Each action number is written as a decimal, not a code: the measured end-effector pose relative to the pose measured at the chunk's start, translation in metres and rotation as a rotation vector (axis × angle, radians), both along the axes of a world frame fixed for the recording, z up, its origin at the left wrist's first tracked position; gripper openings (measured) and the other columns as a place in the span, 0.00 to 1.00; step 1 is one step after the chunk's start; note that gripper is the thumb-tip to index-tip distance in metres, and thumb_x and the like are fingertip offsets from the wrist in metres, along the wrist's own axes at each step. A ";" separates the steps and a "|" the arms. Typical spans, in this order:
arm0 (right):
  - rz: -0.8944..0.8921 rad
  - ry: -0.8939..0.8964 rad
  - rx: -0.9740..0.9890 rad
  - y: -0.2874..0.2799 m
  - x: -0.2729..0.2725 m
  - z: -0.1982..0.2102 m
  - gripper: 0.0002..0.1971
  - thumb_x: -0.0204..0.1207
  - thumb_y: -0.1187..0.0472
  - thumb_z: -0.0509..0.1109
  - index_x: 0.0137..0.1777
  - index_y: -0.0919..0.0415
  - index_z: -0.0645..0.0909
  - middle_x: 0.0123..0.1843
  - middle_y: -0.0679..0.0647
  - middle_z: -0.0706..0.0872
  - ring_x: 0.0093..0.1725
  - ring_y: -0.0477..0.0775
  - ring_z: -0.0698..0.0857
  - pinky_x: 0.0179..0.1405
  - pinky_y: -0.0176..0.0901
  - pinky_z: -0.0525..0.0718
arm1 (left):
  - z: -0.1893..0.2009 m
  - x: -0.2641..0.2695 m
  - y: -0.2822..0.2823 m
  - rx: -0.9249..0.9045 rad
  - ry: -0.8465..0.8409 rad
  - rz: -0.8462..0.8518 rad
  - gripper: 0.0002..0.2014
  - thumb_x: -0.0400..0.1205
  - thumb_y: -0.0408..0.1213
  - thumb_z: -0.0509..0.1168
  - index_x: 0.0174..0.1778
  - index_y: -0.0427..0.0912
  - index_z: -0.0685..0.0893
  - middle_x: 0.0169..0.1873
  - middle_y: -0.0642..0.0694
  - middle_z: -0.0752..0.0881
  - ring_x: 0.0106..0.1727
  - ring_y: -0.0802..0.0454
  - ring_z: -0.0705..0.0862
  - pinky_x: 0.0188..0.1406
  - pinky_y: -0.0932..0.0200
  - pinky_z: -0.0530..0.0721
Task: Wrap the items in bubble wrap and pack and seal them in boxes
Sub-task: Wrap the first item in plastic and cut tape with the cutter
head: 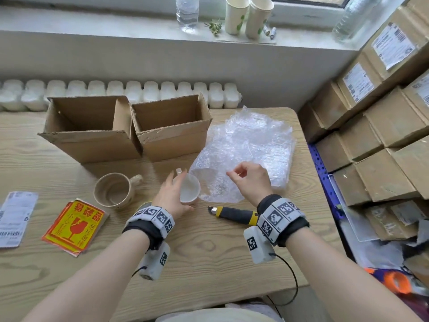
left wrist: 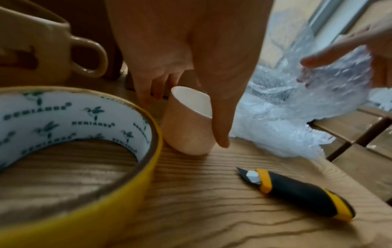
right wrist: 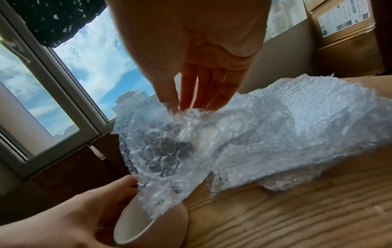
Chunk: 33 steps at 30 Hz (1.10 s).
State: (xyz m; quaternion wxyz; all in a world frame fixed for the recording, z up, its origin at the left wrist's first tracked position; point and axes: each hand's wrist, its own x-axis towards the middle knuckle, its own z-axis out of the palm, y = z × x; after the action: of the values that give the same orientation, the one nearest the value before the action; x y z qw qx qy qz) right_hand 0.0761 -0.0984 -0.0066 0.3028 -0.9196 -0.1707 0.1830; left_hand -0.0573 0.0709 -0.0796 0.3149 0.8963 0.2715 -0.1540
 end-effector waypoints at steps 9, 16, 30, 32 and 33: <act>0.006 -0.024 -0.121 0.006 -0.002 -0.004 0.10 0.78 0.48 0.68 0.42 0.54 0.81 0.40 0.47 0.84 0.43 0.49 0.83 0.41 0.40 0.79 | 0.007 0.021 0.011 0.002 0.080 -0.059 0.48 0.65 0.45 0.79 0.75 0.45 0.58 0.66 0.42 0.71 0.61 0.41 0.79 0.57 0.47 0.81; 0.041 -0.047 -0.122 0.015 -0.003 0.003 0.12 0.79 0.49 0.66 0.45 0.57 0.83 0.44 0.51 0.86 0.44 0.52 0.84 0.41 0.42 0.80 | 0.049 0.002 0.007 -0.311 -0.191 0.338 0.36 0.66 0.44 0.80 0.66 0.46 0.69 0.55 0.50 0.77 0.55 0.52 0.77 0.48 0.59 0.72; 0.183 -0.038 0.031 0.029 -0.030 0.015 0.15 0.79 0.49 0.66 0.44 0.61 0.85 0.45 0.53 0.86 0.46 0.52 0.84 0.47 0.48 0.83 | 0.068 -0.020 -0.015 -0.727 -0.401 0.816 0.40 0.62 0.49 0.82 0.65 0.40 0.72 0.58 0.42 0.81 0.55 0.48 0.85 0.40 0.56 0.87; 0.182 -0.028 0.088 0.029 -0.032 0.016 0.14 0.79 0.50 0.67 0.42 0.60 0.85 0.45 0.53 0.86 0.46 0.52 0.84 0.48 0.47 0.83 | 0.067 -0.019 -0.020 -0.688 -0.400 0.815 0.41 0.60 0.50 0.82 0.66 0.42 0.72 0.59 0.43 0.81 0.56 0.49 0.84 0.45 0.52 0.87; 0.172 -0.014 0.112 0.030 -0.033 0.017 0.13 0.79 0.50 0.68 0.42 0.60 0.85 0.43 0.53 0.87 0.45 0.51 0.84 0.47 0.46 0.83 | 0.066 -0.019 -0.022 -0.655 -0.400 0.816 0.42 0.60 0.49 0.82 0.66 0.43 0.72 0.59 0.44 0.81 0.56 0.49 0.83 0.48 0.51 0.87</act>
State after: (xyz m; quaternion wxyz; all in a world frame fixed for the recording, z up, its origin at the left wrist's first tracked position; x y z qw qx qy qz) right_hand 0.0430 -0.0689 0.0100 0.3359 -0.8844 -0.2610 0.1920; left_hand -0.0759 0.0494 -0.0137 0.6564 0.5856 0.4694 0.0774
